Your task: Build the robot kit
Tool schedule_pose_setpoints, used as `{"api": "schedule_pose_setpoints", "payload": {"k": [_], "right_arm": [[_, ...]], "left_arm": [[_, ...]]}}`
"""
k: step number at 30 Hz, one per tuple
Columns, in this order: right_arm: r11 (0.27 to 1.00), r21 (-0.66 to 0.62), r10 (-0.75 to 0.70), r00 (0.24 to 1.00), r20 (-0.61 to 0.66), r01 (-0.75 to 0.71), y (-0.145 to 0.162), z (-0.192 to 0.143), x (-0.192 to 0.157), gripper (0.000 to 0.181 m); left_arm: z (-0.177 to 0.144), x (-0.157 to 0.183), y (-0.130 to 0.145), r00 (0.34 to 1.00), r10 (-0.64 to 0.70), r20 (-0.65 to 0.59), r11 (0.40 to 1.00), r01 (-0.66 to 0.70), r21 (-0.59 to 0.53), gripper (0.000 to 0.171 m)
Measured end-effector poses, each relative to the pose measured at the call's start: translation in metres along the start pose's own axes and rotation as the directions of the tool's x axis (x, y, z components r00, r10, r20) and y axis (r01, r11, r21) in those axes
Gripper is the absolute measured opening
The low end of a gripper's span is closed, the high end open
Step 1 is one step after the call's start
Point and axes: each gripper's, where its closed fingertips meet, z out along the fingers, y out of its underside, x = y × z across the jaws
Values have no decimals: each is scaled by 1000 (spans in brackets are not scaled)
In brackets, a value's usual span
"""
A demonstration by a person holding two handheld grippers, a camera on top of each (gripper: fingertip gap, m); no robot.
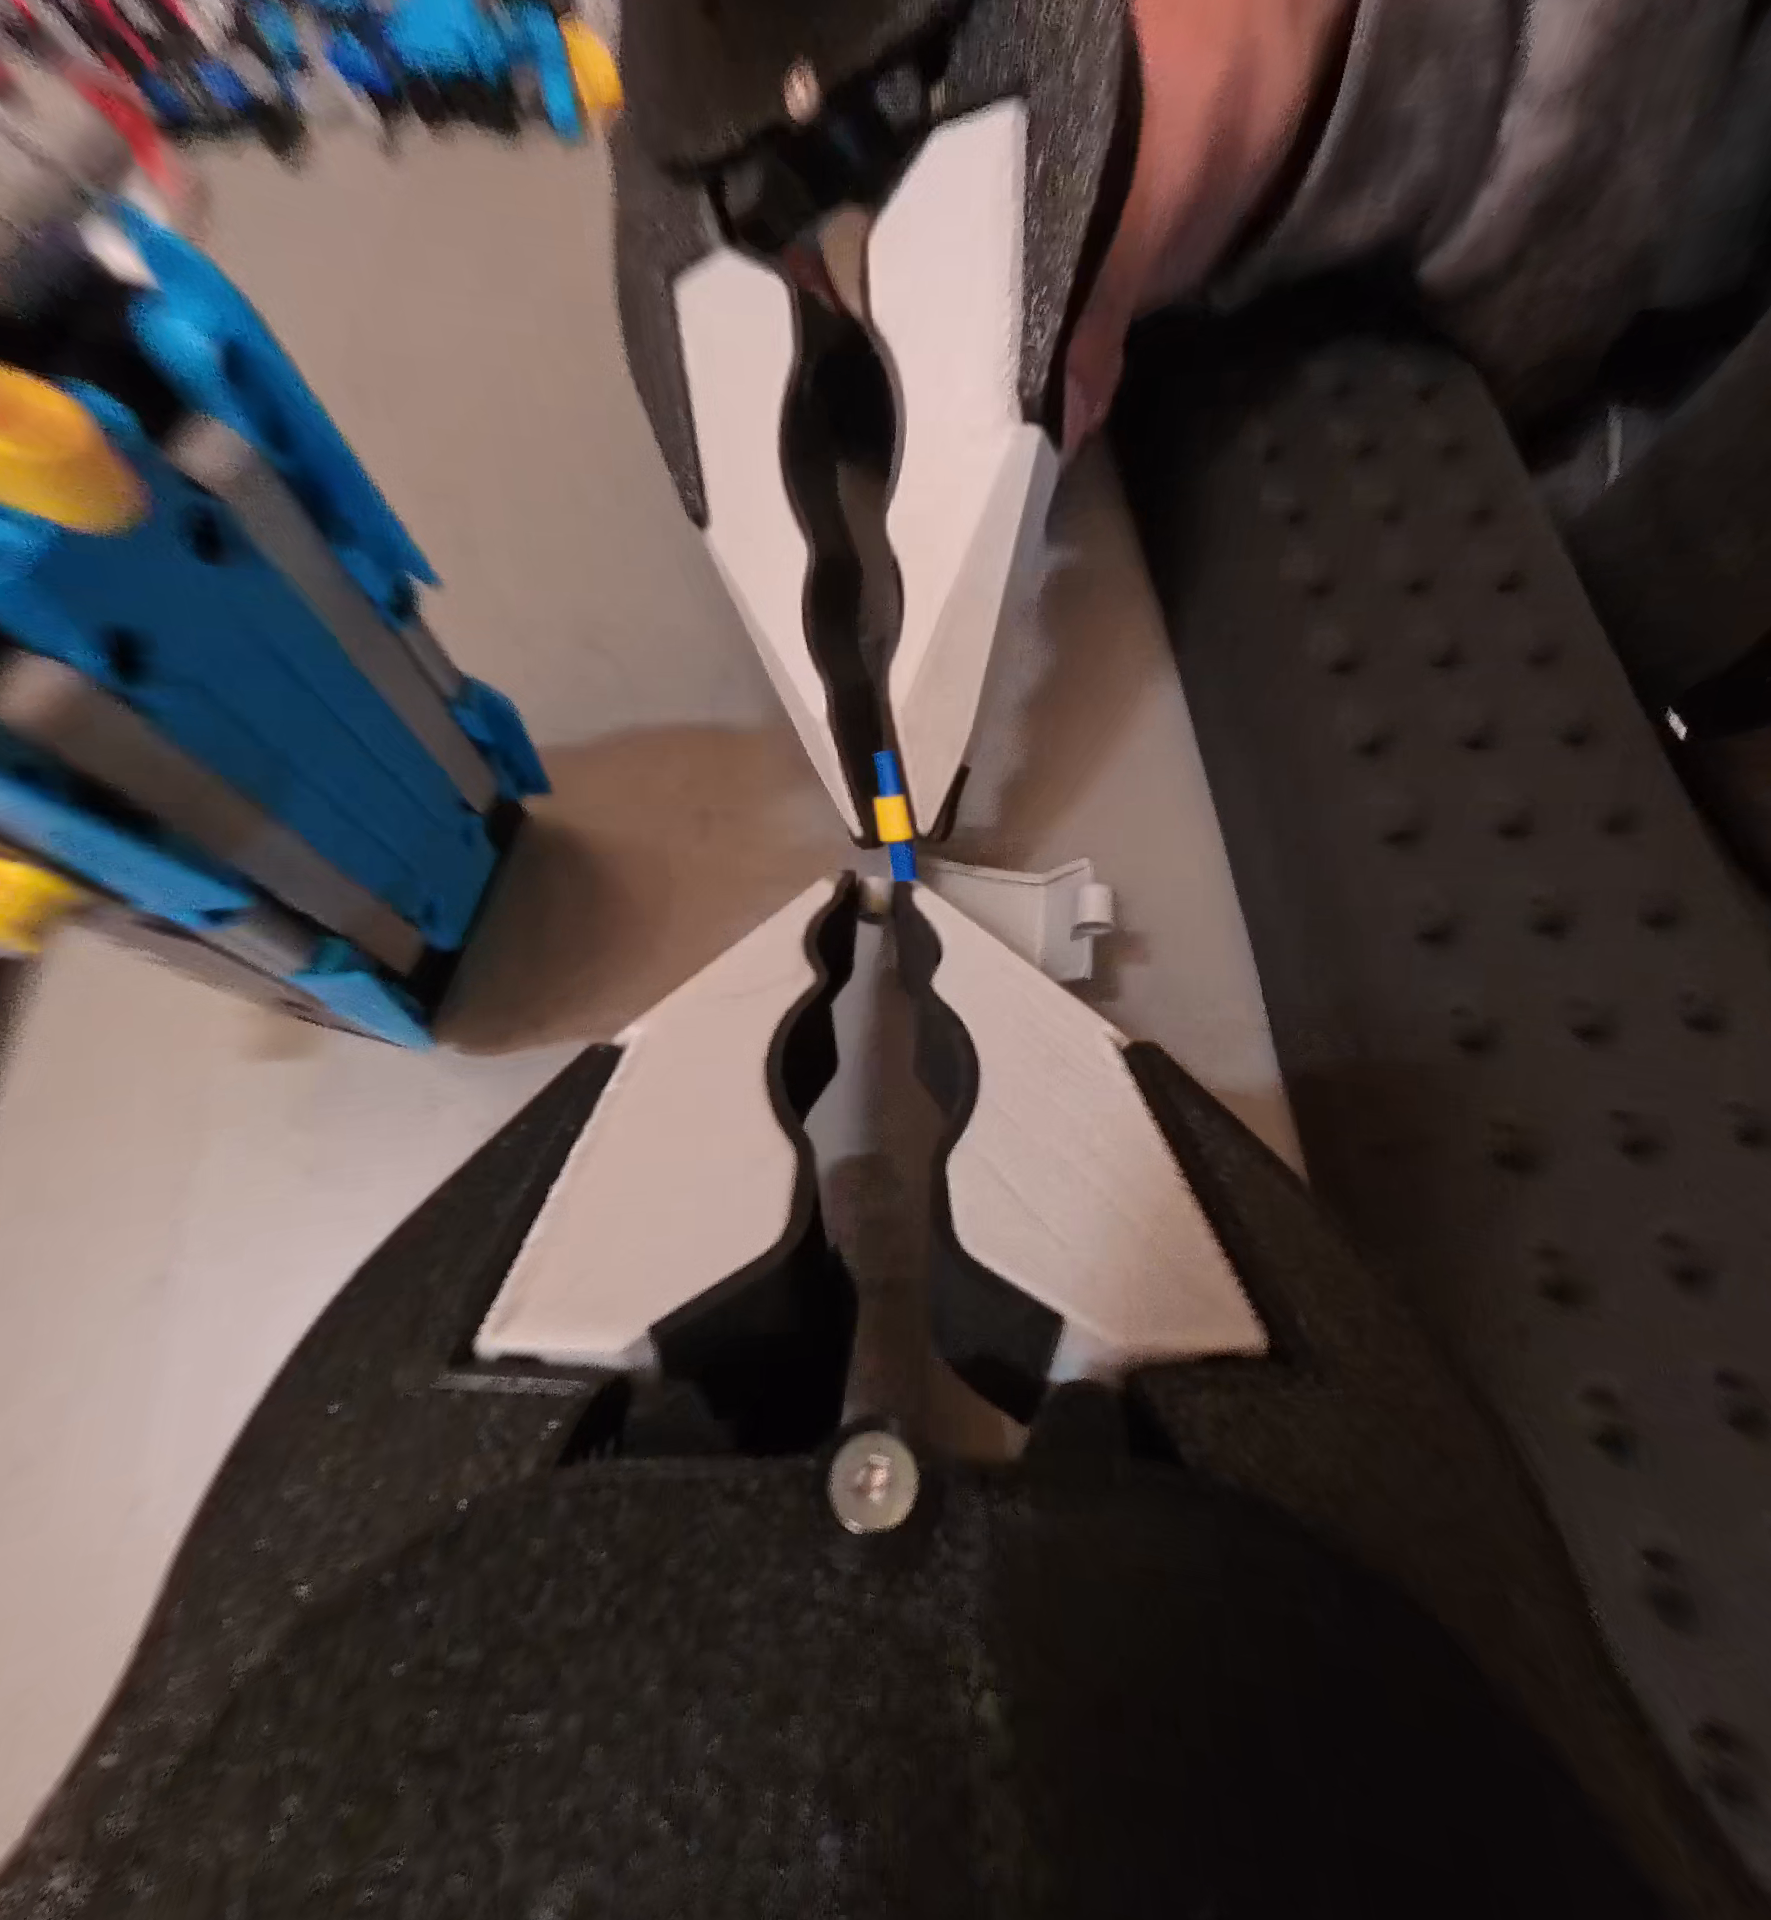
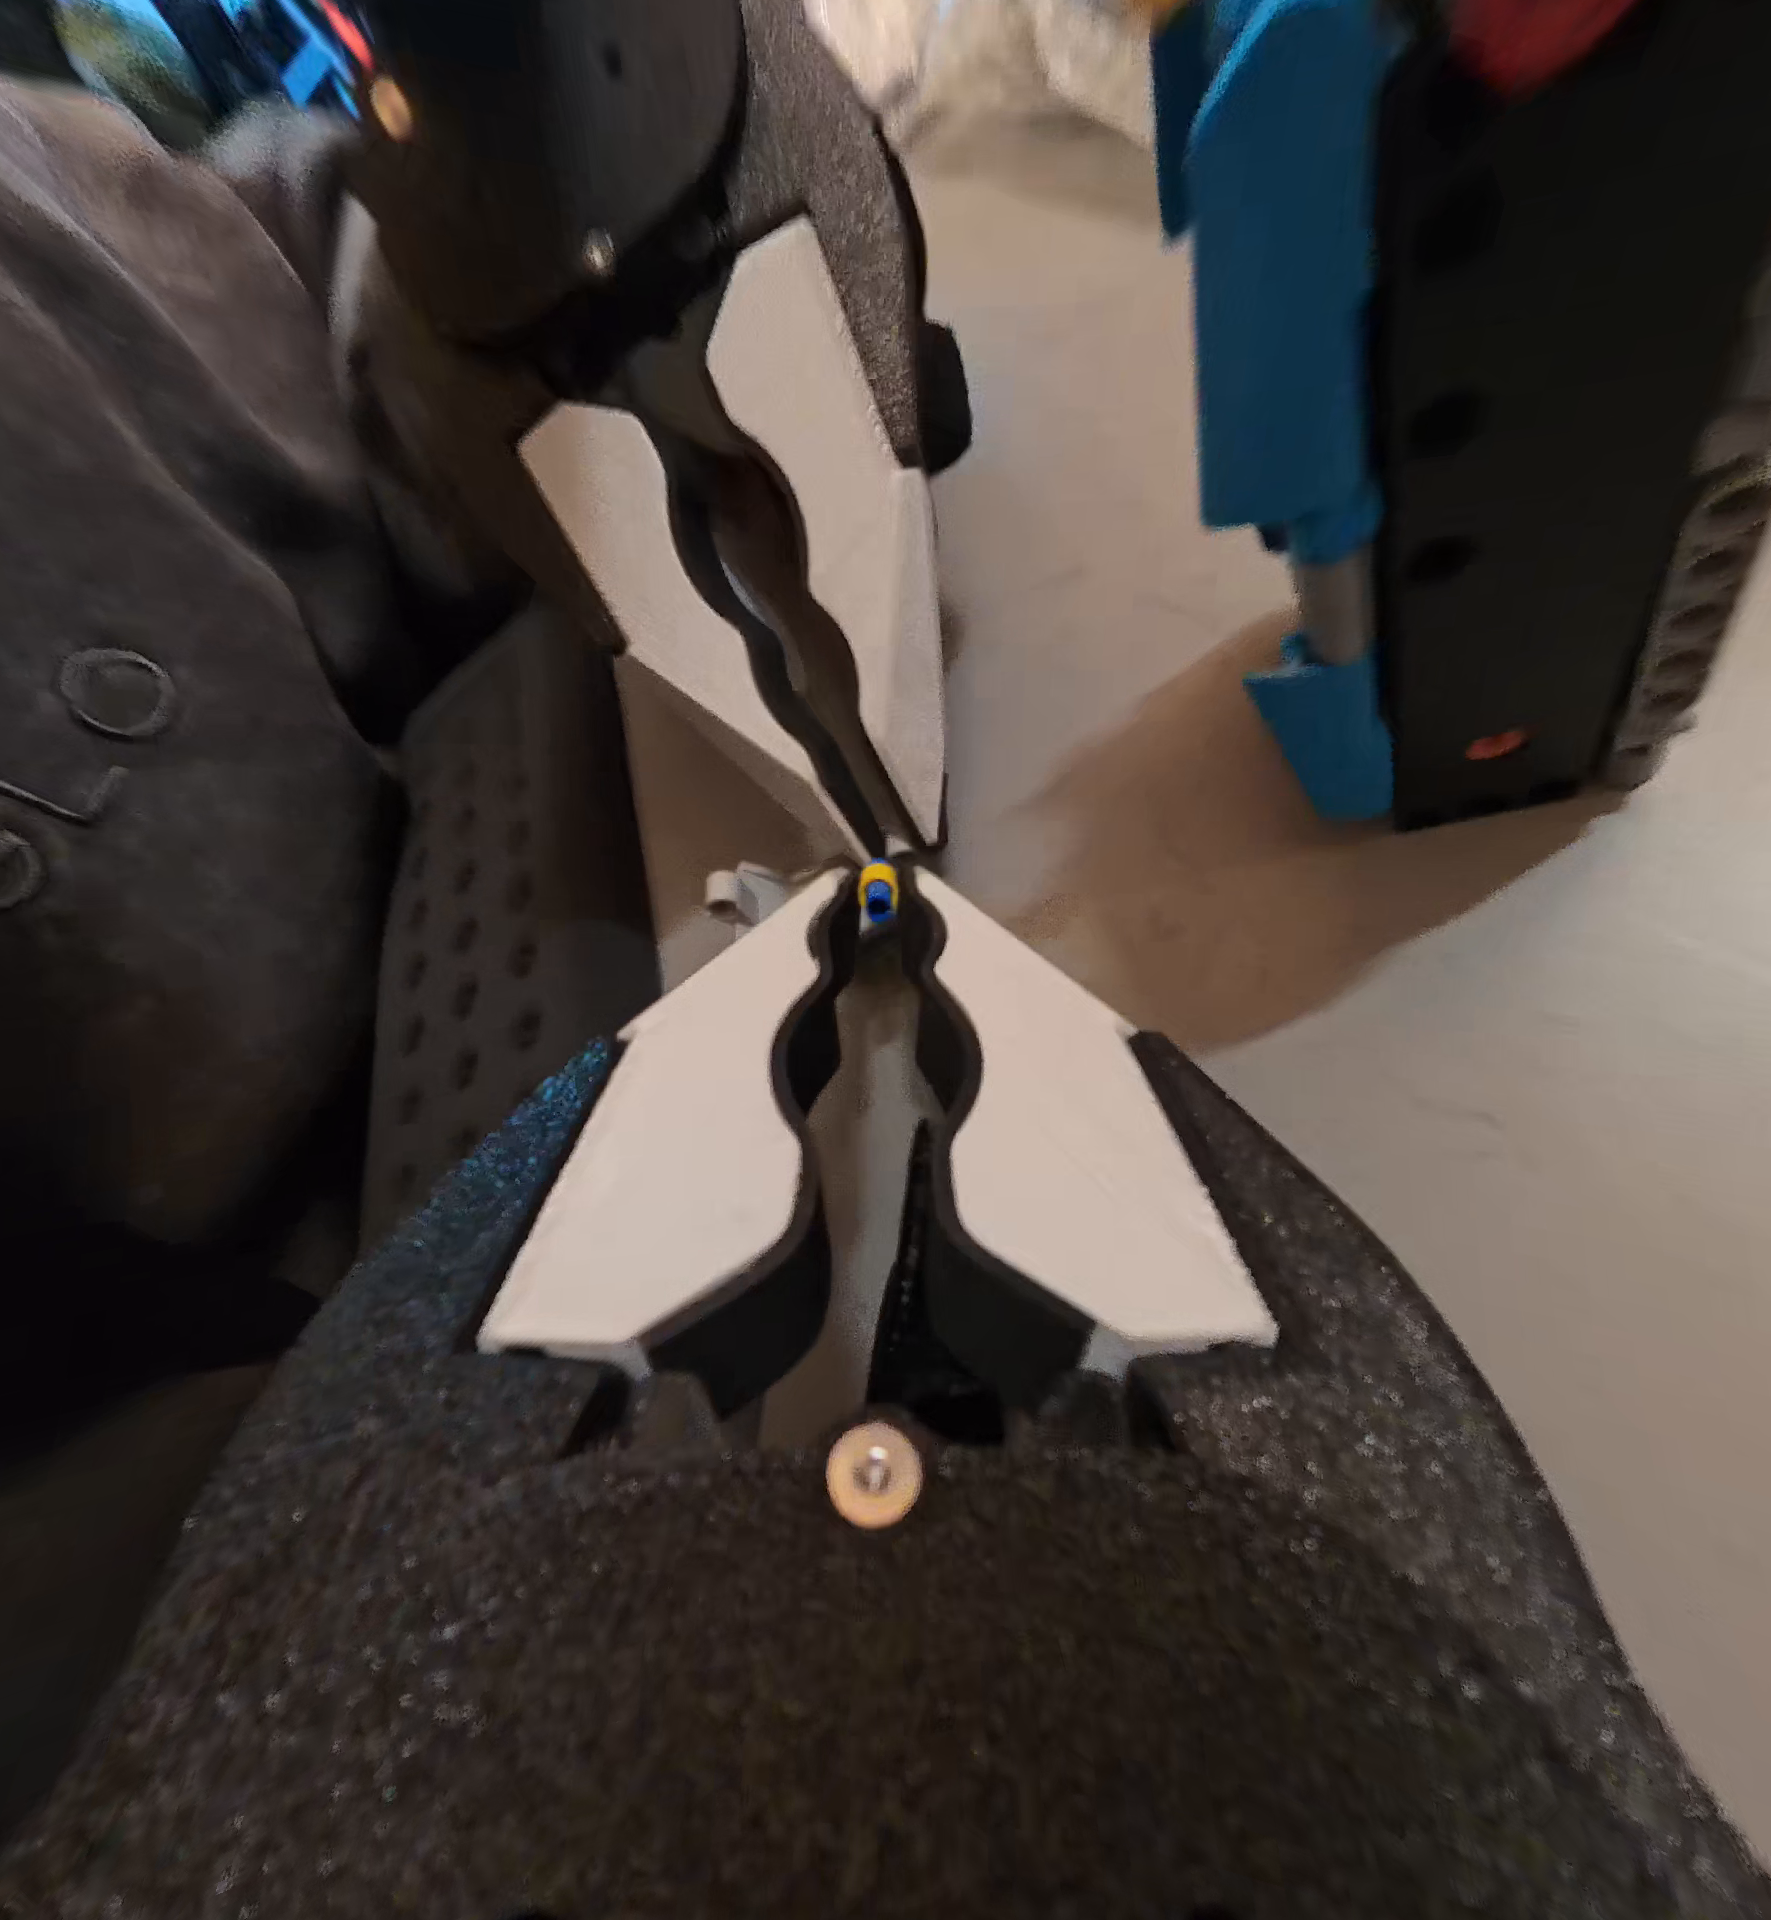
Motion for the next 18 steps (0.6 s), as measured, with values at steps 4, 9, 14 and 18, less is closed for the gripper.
{"api": "schedule_pose_setpoints", "payload": {"k": [4,9,14,18], "right_arm": [[985,174,9,1000,13,-11,-24,-20,-2,7],[974,226,-12,999,32,5,-32,-24,-9,7],[967,251,-33,999,-14,36,-36,-27,-7,7],[965,261,-13,1000,-8,14,-36,-29,-4,7]], "left_arm": [[-15,-7,-27,999,-4,47,984,-4,178,6],[-14,-9,-34,996,1,89,977,-20,213,5],[-17,-12,-38,994,-17,105,970,-9,243,5],[-19,-11,-42,995,-29,92,963,3,270,5]]}}
